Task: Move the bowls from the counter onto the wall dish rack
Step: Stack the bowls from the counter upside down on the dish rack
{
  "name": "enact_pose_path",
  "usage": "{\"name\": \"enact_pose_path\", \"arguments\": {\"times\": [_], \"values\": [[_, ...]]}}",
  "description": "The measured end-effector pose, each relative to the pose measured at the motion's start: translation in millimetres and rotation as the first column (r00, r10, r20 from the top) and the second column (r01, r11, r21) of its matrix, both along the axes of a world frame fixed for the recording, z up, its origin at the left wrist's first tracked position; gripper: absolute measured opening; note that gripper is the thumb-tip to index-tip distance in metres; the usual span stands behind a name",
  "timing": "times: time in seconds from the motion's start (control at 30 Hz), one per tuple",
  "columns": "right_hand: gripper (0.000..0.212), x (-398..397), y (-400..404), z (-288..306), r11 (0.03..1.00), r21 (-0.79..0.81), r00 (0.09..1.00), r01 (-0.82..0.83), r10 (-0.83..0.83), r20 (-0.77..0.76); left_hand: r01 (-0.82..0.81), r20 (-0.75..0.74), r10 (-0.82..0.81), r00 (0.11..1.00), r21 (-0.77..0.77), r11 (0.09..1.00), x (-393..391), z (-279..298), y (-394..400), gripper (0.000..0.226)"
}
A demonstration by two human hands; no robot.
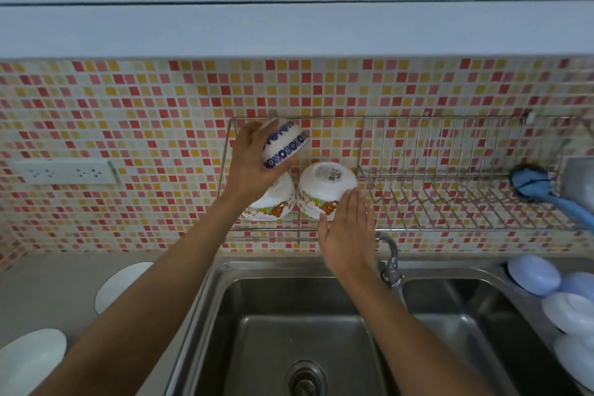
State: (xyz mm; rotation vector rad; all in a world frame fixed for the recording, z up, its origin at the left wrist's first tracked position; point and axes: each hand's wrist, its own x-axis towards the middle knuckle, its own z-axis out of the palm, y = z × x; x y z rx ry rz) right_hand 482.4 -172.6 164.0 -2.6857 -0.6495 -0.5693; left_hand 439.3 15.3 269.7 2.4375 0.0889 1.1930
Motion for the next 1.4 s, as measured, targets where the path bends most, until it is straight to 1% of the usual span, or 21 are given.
{"name": "enact_pose_path", "arguments": {"times": [0.03, 0.1, 0.17, 0.27, 0.37, 0.53, 0.77, 0.93, 1.13, 1.3, 1.4], "values": [[0.073, 0, 0, 0, 1.000, 0.005, 1.000, -0.001, 0.001, 0.009, -0.035, -0.021, 0.037, 0.999, 0.098, 0.995, 3, -4, 3, 0.072], [0.073, 1, 1, -1, 1.000, 0.012, 1.000, 0.000, -0.001, 0.025, -0.105, -0.042, 0.121, 0.992, 0.278, 0.955, 6, -14, 6, 0.073], [0.073, 1, 1, -1, 1.000, 0.017, 1.000, 0.002, -0.002, 0.027, -0.134, -0.076, 0.178, 0.981, 0.400, 0.907, 7, -25, 7, 0.071], [0.072, 1, 2, -2, 1.000, 0.020, 1.000, 0.001, -0.002, 0.026, -0.114, -0.128, 0.212, 0.969, 0.527, 0.842, 8, -40, 13, 0.066], [0.072, 1, 2, -1, 1.000, 0.012, 1.000, 0.005, -0.005, 0.020, -0.098, -0.145, 0.223, 0.964, 0.587, 0.804, 8, -50, 18, 0.065], [0.072, 1, 2, -2, 1.000, 0.003, 1.000, 0.012, -0.012, 0.024, -0.072, -0.197, 0.218, 0.956, 0.564, 0.823, 10, -54, 21, 0.068], [0.072, 0, 2, -1, 1.000, -0.002, 1.000, 0.017, -0.017, 0.025, -0.029, -0.295, 0.201, 0.934, 0.496, 0.868, 11, -59, 22, 0.084], [0.072, 0, 1, -1, 1.000, -0.013, 1.000, 0.015, -0.015, 0.016, 0.007, -0.320, 0.155, 0.935, 0.453, 0.892, 3, -60, 23, 0.082], [0.072, -2, 2, 0, 1.000, 0.000, 0.999, 0.023, -0.023, 0.034, 0.045, -0.370, 0.143, 0.918, 0.455, 0.889, 0, -63, 26, 0.097], [0.072, -2, 0, -1, 1.000, 0.000, 1.000, 0.012, -0.012, 0.024, 0.047, -0.421, 0.164, 0.892, 0.448, 0.893, 3, -66, 27, 0.103], [0.072, -2, 0, -1, 1.000, 0.006, 1.000, 0.010, -0.011, 0.028, 0.064, -0.460, 0.127, 0.879, 0.378, 0.924, 4, -68, 31, 0.104]]}}
